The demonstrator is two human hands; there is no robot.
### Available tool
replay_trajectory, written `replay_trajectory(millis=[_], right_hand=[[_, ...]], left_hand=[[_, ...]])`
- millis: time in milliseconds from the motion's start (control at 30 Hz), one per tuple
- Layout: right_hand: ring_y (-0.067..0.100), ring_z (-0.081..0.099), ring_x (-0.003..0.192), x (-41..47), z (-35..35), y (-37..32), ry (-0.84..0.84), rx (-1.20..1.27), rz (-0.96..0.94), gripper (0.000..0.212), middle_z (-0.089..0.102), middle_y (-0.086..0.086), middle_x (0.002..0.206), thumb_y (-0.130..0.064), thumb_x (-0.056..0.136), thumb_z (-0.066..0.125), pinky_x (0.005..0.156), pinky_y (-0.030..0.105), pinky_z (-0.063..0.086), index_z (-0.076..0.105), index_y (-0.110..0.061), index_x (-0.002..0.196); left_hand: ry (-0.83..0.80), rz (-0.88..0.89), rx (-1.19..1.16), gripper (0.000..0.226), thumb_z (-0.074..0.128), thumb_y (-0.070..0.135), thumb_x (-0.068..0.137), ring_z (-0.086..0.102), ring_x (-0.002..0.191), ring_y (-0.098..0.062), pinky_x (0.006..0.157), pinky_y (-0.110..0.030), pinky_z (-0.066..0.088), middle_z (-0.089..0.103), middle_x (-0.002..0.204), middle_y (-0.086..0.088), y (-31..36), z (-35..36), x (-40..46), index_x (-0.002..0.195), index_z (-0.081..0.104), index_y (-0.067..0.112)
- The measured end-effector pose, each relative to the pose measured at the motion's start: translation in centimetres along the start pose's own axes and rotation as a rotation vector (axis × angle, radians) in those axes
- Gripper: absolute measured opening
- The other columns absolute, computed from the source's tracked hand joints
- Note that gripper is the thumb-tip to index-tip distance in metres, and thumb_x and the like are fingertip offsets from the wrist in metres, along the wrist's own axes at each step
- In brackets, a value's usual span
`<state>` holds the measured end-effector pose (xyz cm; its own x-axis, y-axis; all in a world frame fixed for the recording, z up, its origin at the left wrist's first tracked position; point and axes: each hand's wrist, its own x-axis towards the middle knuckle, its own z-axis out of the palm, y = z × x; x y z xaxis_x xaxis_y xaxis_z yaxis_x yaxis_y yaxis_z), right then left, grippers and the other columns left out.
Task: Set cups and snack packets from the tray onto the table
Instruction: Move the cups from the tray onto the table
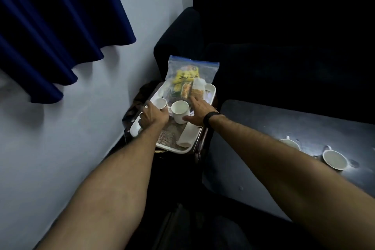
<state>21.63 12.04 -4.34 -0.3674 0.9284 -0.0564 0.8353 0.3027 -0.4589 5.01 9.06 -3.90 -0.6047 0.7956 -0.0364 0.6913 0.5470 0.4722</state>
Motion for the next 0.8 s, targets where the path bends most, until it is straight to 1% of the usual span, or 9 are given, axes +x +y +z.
replay_trajectory(millis=[100, 200, 300, 400, 467, 533, 600, 633, 800], right_hand=[[0.036, 0.046, 0.128, 1.7, 0.5, -0.7, -0.063, -0.033, -0.026, 0.099, 0.041, 0.015, 0.144, -0.047, 0.075, 0.075, 0.101, 0.045, 0.042, 0.018, -0.018, 0.15], [0.038, 0.049, 0.126, 3.0, 1.0, -0.8, -0.105, -0.097, -0.063, 0.093, 0.041, 0.012, 0.143, -0.05, 0.072, 0.075, 0.097, 0.047, 0.045, 0.024, -0.023, 0.145], [0.037, 0.048, 0.127, 3.9, 1.5, -1.1, -0.16, -0.148, -0.075, 0.092, 0.038, 0.01, 0.147, -0.046, 0.074, 0.076, 0.097, 0.049, 0.048, 0.022, -0.03, 0.147], [0.038, 0.049, 0.125, 4.6, 2.1, -1.1, -0.168, -0.14, -0.069, 0.084, 0.038, 0.01, 0.146, -0.043, 0.076, 0.074, 0.095, 0.047, 0.05, 0.026, -0.032, 0.145], [0.039, 0.053, 0.121, 4.6, 2.4, -1.0, -0.139, -0.075, -0.048, 0.081, 0.041, 0.014, 0.141, -0.041, 0.076, 0.074, 0.091, 0.045, 0.049, 0.029, -0.026, 0.142], [0.042, 0.055, 0.117, 4.2, 2.6, -0.8, -0.093, 0.011, -0.013, 0.087, 0.044, 0.018, 0.136, -0.042, 0.076, 0.074, 0.089, 0.044, 0.048, 0.024, -0.019, 0.142], [0.04, 0.054, 0.117, 3.4, 2.5, -0.6, -0.034, 0.104, 0.012, 0.099, 0.046, 0.02, 0.135, -0.044, 0.074, 0.074, 0.091, 0.044, 0.047, 0.014, -0.018, 0.148], [0.039, 0.054, 0.117, 3.0, 2.3, -0.6, 0.002, 0.153, 0.021, 0.099, 0.048, 0.018, 0.134, -0.044, 0.073, 0.075, 0.091, 0.043, 0.047, 0.015, -0.019, 0.147], [0.032, 0.059, 0.103, 0.3, 0.1, 0.4, 0.17, 0.303, 0.046, 0.074, 0.055, 0.008, 0.121, -0.045, 0.067, 0.073, 0.078, 0.039, 0.05, 0.033, -0.022, 0.125]], left_hand=[[-0.099, -0.037, 0.044, 0.08, 0.067, 0.054, 0.078, 0.048, 0.128, -0.038, 0.095, -0.046, 0.043, 0.045, 0.142, -0.016, 0.4, 0.2, 2.5, 0.142, 0.037, 0.015], [-0.186, -0.037, 0.069, 0.084, 0.068, 0.05, 0.077, 0.046, 0.131, -0.035, 0.098, -0.042, 0.043, 0.043, 0.145, -0.015, 1.1, 0.8, 4.4, 0.146, 0.034, 0.018], [-0.233, -0.049, 0.108, 0.087, 0.072, 0.046, 0.074, 0.045, 0.132, -0.033, 0.099, -0.04, 0.042, 0.041, 0.146, -0.015, 1.5, 1.7, 5.6, 0.148, 0.033, 0.02], [-0.227, -0.049, 0.124, 0.092, 0.077, 0.051, 0.068, 0.048, 0.129, -0.033, 0.096, -0.04, 0.043, 0.045, 0.143, -0.014, 1.5, 2.5, 6.2, 0.145, 0.036, 0.024], [-0.168, -0.03, 0.152, 0.088, 0.077, 0.058, 0.065, 0.053, 0.124, -0.034, 0.089, -0.04, 0.045, 0.052, 0.137, -0.013, 1.2, 2.7, 6.0, 0.139, 0.042, 0.026], [-0.127, 0.011, 0.165, 0.085, 0.079, 0.06, 0.064, 0.056, 0.119, -0.036, 0.083, -0.039, 0.045, 0.056, 0.132, -0.014, 0.8, 2.7, 5.5, 0.135, 0.046, 0.026], [-0.12, 0.036, 0.149, 0.081, 0.081, 0.053, 0.066, 0.056, 0.117, -0.037, 0.082, -0.039, 0.046, 0.055, 0.13, -0.016, 0.7, 2.5, 4.7, 0.133, 0.045, 0.024], [-0.118, 0.045, 0.144, 0.078, 0.081, 0.047, 0.068, 0.056, 0.117, -0.038, 0.083, -0.04, 0.046, 0.053, 0.131, -0.016, 0.6, 2.3, 4.2, 0.133, 0.044, 0.024], [-0.044, 0.223, 0.152, 0.057, 0.07, 0.027, 0.082, 0.056, 0.111, -0.042, 0.084, -0.044, 0.047, 0.041, 0.132, -0.017, 1.4, 0.5, 1.2, 0.132, 0.044, 0.024]])
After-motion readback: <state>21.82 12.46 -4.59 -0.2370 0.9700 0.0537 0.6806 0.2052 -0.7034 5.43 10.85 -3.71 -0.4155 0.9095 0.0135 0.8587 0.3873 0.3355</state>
